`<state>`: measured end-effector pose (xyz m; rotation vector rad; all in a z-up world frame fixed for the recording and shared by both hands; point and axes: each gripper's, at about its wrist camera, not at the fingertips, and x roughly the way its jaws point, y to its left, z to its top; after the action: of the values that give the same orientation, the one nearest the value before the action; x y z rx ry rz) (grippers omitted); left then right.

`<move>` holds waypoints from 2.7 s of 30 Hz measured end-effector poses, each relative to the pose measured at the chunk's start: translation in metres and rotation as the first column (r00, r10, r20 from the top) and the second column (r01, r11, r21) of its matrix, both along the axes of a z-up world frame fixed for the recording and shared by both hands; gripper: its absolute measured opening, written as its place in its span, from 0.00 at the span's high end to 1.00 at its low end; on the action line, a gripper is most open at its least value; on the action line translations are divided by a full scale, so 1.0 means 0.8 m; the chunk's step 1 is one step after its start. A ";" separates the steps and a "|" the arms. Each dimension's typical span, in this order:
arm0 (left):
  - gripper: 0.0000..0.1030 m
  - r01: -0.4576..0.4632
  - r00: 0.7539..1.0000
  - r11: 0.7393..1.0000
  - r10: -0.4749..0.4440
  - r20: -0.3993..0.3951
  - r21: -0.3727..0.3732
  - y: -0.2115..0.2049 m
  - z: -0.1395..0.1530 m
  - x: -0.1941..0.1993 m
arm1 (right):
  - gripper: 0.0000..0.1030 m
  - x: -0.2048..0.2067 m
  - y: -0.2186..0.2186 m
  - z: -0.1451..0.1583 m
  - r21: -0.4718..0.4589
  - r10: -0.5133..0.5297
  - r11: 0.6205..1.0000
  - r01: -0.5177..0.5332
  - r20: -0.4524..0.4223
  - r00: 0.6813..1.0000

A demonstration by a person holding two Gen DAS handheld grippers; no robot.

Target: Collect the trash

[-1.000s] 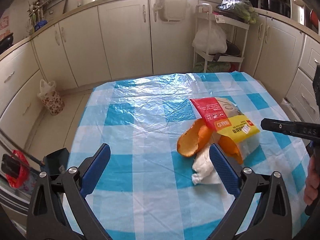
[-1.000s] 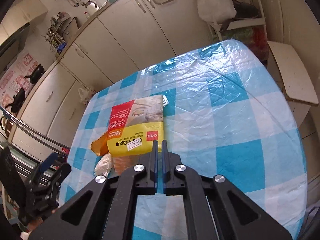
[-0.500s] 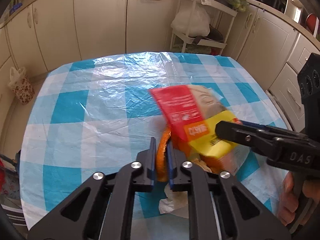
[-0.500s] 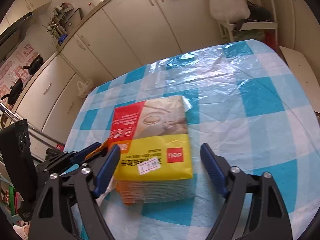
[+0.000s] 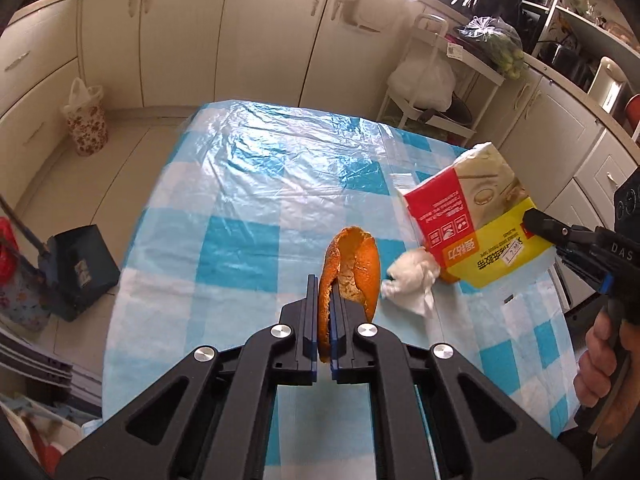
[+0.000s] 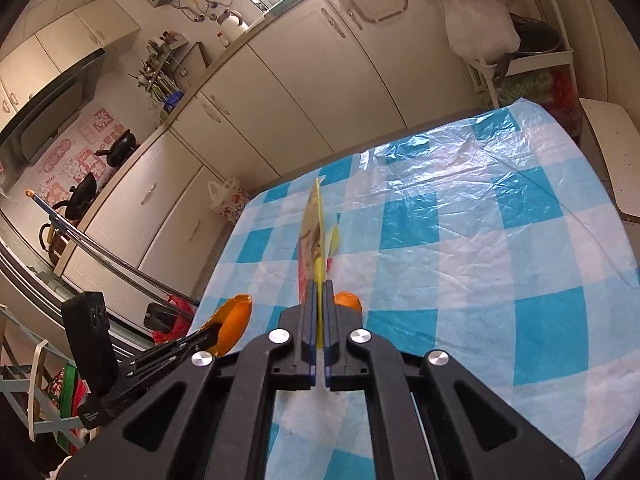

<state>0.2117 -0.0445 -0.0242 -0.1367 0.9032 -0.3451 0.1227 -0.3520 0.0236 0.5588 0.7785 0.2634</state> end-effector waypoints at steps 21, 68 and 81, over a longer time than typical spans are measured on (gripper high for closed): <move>0.96 -0.010 0.993 0.999 0.013 0.119 -0.031 0.013 0.061 -0.255 | 0.97 -0.245 0.018 0.035 0.107 -0.072 0.993 0.054 0.176 0.982; 0.72 0.162 0.985 0.970 -0.149 -0.082 0.184 -0.024 -0.040 -0.395 | 0.52 -0.348 0.130 -0.075 -0.137 0.039 0.988 -0.071 -0.220 0.975; 0.14 0.019 0.965 0.971 -0.080 0.250 0.238 -0.024 0.047 -0.445 | 0.20 -0.385 0.120 0.003 -0.323 -0.126 0.934 0.155 0.107 0.986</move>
<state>-0.1441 -0.0637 0.0135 0.1466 0.6830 -0.2925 -0.1851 -0.2559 0.0259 0.2809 0.6787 0.0205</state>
